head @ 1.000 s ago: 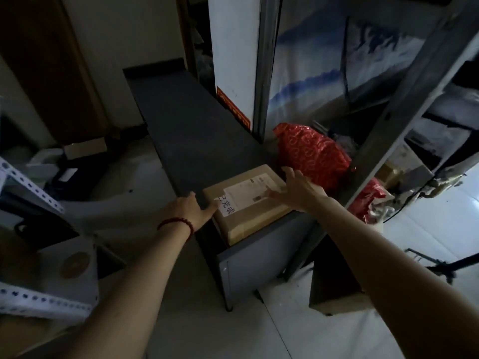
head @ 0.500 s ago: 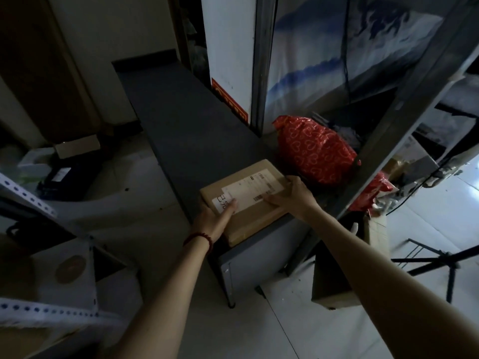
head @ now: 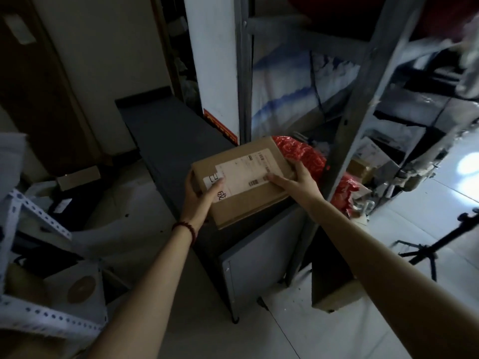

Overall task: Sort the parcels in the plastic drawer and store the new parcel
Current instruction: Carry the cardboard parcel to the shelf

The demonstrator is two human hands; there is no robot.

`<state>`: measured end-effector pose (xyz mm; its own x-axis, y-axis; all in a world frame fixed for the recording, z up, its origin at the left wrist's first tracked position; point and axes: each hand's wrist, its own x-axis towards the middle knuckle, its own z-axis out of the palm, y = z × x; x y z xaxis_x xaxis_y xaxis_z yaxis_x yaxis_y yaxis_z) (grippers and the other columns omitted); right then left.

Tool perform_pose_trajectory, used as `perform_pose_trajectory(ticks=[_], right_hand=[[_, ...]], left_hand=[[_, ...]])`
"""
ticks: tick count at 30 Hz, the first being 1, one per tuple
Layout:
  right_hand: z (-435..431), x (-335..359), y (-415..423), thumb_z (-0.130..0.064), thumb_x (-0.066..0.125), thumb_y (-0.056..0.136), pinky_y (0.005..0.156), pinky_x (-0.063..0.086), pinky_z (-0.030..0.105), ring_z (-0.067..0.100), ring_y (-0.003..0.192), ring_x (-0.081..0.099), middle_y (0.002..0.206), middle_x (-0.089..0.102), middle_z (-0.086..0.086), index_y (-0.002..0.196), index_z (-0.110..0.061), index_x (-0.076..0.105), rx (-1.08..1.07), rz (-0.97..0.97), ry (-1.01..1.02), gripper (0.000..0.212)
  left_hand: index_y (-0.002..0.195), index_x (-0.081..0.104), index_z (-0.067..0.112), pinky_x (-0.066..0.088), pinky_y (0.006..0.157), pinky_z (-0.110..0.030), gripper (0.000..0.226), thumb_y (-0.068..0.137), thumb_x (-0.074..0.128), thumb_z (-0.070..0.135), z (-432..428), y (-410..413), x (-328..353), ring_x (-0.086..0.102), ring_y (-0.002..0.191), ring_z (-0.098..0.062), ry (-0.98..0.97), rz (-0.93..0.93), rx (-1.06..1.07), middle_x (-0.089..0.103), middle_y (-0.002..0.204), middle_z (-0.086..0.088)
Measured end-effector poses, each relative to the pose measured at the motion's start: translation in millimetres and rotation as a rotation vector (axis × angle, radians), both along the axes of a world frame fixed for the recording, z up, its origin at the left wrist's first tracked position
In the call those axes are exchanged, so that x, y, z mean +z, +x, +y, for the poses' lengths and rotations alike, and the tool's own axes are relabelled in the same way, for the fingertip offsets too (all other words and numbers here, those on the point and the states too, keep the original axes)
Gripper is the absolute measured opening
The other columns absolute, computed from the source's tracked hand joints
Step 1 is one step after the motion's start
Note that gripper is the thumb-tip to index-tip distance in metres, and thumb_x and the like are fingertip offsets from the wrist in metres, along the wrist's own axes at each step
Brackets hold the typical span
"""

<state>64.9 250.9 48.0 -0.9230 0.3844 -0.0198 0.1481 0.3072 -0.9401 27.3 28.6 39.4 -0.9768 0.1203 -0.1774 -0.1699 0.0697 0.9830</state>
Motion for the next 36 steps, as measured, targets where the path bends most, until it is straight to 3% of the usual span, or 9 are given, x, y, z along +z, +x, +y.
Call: perform_pose_trajectory(ticks=[4,7,11,16,20,23,26,32,36], right_hand=[[19,3,60,-0.040,0.078,0.077,0.078,0.051,0.023,0.011,0.101,0.061,0.118,0.059,-0.005,0.115,-0.030,0.048,-0.124,0.055,-0.158,0.049],[41,1,119,-0.031,0.074,0.082,0.067,0.051,0.023,0.007,0.088,0.063,0.104,0.065,-0.010,0.116,-0.025,0.045,-0.222,0.037,-0.288,0.045],[81,-9,207,-0.036,0.074,0.081,0.067,0.054,0.031,0.008,0.091,0.064,0.110,0.064,-0.009,0.121,-0.028,0.044,-0.450,-0.011,-0.348,0.051],[119,-25,334,-0.040,0.071,0.081,0.072,0.057,0.035,0.015,0.097,0.062,0.114,0.058,-0.004,0.126,-0.027,0.038,-0.700,-0.027,-0.404,0.057],[133,-31,422,-0.046,0.069,0.076,0.076,0.055,0.038,0.016,0.104,0.059,0.126,0.053,0.001,0.132,-0.027,0.033,-0.893,-0.005,-0.406,0.070],[135,-34,472,-0.046,0.069,0.075,0.070,0.055,0.033,0.014,0.103,0.058,0.127,0.052,0.001,0.134,-0.026,0.031,-1.003,0.019,-0.403,0.073],[142,-44,519,-0.047,0.070,0.076,0.082,0.056,0.043,0.018,0.108,0.060,0.127,0.054,0.000,0.131,-0.030,0.032,-1.077,0.012,-0.416,0.069],[180,-74,581,-0.041,0.070,0.079,0.092,0.053,0.047,0.019,0.114,0.058,0.130,0.054,0.000,0.136,-0.027,0.032,-1.087,0.026,-0.495,0.070],[231,-72,601,-0.039,0.072,0.079,0.084,0.056,0.039,0.015,0.112,0.059,0.130,0.053,-0.003,0.135,-0.029,0.034,-1.069,0.041,-0.474,0.068]], left_hand=[[0.148,0.022,0.034,0.048,0.094,-0.053,0.081,0.082,0.069,0.041,15,27,11,0.056,0.111,-0.022,-0.009,-0.025,-0.122,0.054,0.129,0.000],[0.145,0.028,0.028,0.050,0.094,-0.051,0.076,0.083,0.070,0.038,53,55,11,0.059,0.108,-0.021,-0.005,-0.050,-0.243,0.057,0.125,-0.002],[0.134,0.043,0.019,0.054,0.089,-0.048,0.082,0.068,0.077,0.054,122,94,-3,0.064,0.104,-0.021,-0.013,-0.069,-0.451,0.063,0.121,-0.004],[0.124,0.046,0.024,0.049,0.073,-0.027,0.042,0.088,0.064,0.037,211,174,-19,0.061,0.094,-0.013,0.004,-0.084,-0.766,0.061,0.109,0.005],[0.139,0.029,0.022,0.053,0.068,-0.020,0.053,0.094,0.058,0.023,269,239,-24,0.060,0.088,-0.005,0.045,-0.071,-0.996,0.057,0.117,-0.002],[0.139,0.027,0.033,0.053,0.077,-0.024,0.077,0.076,0.069,0.047,297,279,-29,0.060,0.107,-0.012,0.059,-0.008,-1.184,0.054,0.128,-0.002],[0.140,0.025,0.040,0.051,0.076,-0.017,0.088,0.064,0.068,0.056,318,312,-38,0.056,0.114,-0.015,-0.008,0.049,-1.321,0.051,0.135,-0.002],[0.128,0.026,0.054,0.054,0.066,-0.016,0.072,0.076,0.073,0.038,368,366,-59,0.056,0.109,-0.012,0.005,-0.033,-1.367,0.047,0.138,-0.003],[0.130,0.030,0.056,0.055,0.084,-0.038,0.077,0.064,0.070,0.053,413,389,-56,0.059,0.111,-0.019,0.002,-0.075,-1.289,0.052,0.133,0.002]])
